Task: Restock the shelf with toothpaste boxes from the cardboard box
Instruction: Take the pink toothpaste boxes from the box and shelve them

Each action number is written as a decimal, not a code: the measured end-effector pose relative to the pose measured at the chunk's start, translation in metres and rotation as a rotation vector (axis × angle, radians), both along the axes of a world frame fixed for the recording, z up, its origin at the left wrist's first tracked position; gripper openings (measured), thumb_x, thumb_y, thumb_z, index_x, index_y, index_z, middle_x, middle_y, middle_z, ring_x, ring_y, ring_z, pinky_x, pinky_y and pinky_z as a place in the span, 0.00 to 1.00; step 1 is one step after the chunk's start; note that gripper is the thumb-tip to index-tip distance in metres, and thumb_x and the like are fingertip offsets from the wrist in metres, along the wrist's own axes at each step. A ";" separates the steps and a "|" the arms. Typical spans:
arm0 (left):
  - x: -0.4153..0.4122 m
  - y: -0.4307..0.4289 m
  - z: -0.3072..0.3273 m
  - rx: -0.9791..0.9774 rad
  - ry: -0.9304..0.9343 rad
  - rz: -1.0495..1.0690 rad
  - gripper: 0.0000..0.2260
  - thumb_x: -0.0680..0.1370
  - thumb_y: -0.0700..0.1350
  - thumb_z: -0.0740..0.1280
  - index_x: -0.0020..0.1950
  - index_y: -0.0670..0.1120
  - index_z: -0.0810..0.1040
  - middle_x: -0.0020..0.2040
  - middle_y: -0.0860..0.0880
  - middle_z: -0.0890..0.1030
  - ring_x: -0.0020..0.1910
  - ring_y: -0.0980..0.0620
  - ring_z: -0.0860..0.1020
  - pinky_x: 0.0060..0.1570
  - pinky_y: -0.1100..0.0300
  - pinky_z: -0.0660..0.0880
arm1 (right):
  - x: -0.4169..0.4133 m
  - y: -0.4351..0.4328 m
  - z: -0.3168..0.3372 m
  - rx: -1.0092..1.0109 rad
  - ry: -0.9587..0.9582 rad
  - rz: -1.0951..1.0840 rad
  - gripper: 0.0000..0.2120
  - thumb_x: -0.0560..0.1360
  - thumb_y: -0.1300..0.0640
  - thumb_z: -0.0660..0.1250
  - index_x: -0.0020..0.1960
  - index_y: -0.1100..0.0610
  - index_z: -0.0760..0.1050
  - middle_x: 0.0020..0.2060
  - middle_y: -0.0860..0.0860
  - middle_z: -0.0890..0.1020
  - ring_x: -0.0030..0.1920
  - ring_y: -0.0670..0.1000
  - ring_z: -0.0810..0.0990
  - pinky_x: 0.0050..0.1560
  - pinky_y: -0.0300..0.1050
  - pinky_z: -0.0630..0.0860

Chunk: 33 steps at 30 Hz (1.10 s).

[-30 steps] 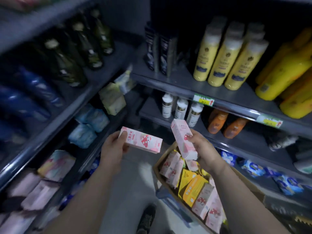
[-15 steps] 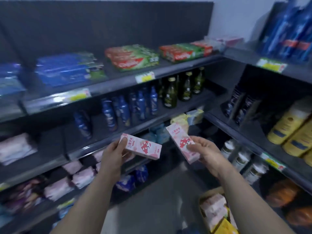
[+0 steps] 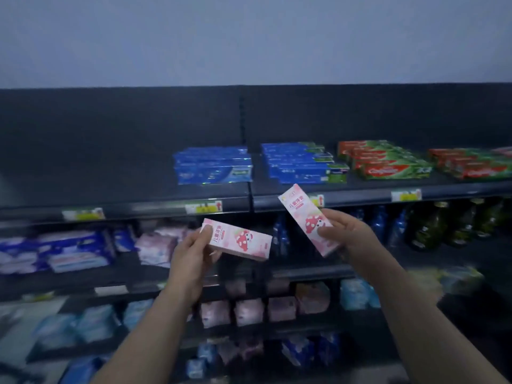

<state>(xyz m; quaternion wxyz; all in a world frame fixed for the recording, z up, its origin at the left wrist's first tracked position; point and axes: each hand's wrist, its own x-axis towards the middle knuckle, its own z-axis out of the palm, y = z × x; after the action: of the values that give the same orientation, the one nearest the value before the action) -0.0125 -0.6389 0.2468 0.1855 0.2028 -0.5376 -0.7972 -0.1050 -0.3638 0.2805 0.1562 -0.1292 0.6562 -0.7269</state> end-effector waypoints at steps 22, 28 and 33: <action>0.018 -0.253 0.051 -0.189 0.058 0.378 0.14 0.81 0.40 0.62 0.66 0.45 0.72 0.59 0.43 0.80 0.56 0.45 0.80 0.57 0.50 0.76 | -0.069 -0.279 0.047 0.003 0.084 0.200 0.21 0.72 0.68 0.70 0.65 0.60 0.74 0.55 0.54 0.83 0.47 0.52 0.84 0.38 0.39 0.79; -0.003 -0.297 0.060 -0.241 0.031 0.417 0.17 0.81 0.40 0.63 0.69 0.45 0.69 0.60 0.44 0.79 0.57 0.46 0.80 0.60 0.48 0.76 | -0.105 -0.322 0.054 -0.025 0.112 0.267 0.22 0.71 0.68 0.71 0.64 0.59 0.74 0.55 0.53 0.84 0.51 0.53 0.84 0.45 0.44 0.79; -0.016 -0.328 0.057 -0.283 -0.025 0.384 0.17 0.80 0.42 0.64 0.69 0.45 0.70 0.58 0.44 0.80 0.57 0.46 0.80 0.60 0.47 0.76 | -0.121 -0.350 0.058 0.012 0.131 0.292 0.22 0.72 0.68 0.71 0.64 0.58 0.74 0.54 0.51 0.84 0.49 0.50 0.85 0.40 0.38 0.79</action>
<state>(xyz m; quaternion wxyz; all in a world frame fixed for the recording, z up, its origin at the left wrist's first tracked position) -0.0282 -0.9673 0.3035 0.3536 0.2831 -0.5979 -0.6613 -0.2255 -0.7137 0.3383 0.2177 -0.2692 0.6436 -0.6825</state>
